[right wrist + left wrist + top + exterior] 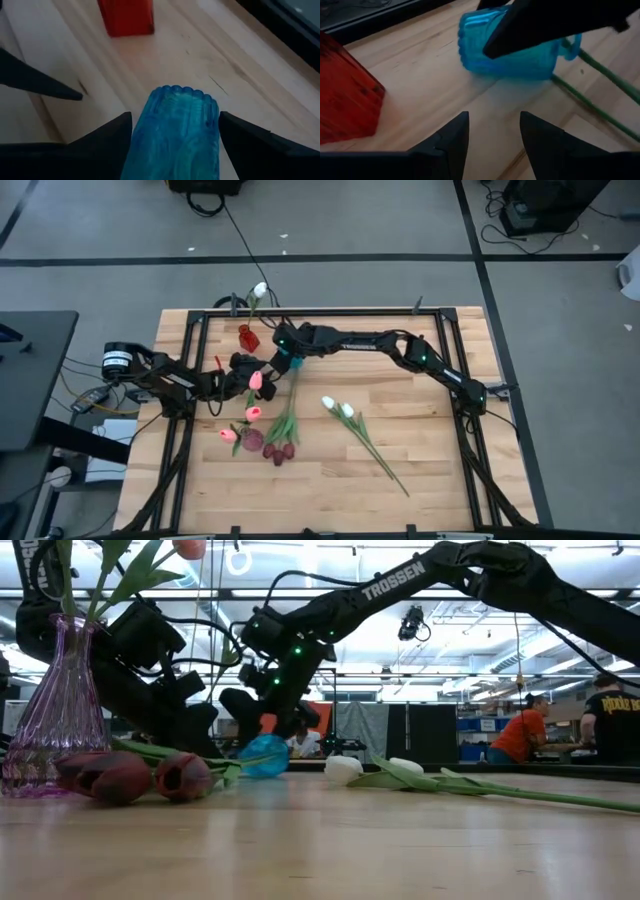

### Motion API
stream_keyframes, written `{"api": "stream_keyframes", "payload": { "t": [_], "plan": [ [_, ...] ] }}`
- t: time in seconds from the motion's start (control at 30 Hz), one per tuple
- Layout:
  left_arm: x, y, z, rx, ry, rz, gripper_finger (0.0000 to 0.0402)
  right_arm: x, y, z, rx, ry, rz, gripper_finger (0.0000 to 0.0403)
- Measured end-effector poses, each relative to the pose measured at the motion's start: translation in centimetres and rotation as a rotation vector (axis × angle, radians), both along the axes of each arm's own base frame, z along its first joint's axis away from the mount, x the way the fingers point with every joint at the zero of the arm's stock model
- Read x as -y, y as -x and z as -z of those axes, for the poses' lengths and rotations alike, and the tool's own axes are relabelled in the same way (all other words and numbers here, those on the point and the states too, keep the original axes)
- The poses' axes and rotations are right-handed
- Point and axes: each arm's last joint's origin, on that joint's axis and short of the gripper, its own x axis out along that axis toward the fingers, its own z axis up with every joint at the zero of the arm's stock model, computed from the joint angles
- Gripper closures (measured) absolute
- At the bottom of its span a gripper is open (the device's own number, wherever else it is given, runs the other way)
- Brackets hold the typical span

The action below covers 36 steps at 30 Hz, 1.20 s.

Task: Sort flowers into vase by color
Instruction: Adjust the blue vase

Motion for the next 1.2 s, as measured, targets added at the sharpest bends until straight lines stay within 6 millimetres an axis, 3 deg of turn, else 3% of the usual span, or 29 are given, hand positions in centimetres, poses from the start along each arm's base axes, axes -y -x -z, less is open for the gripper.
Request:
{"api": "stream_keyframes", "payload": {
  "t": [0.47, 0.9, 1.2],
  "plan": [
    [0.1, -0.1, 0.0, 0.003, 0.028, 0.048, 0.022, -0.2, 1.4, 0.1, -0.132, -0.119, -0.103, 0.0099],
    [0.1, -0.1, 0.0, 0.002, 0.033, 0.058, 0.022, 0.6, 2.3, -1.1, -0.228, -0.154, -0.223, 0.0156],
    [0.2, 0.1, 0.3, -0.034, 0.046, 0.066, 0.022, 0.9, 3.3, -2.5, -0.284, -0.115, -0.312, 0.0074]
  ]
}}
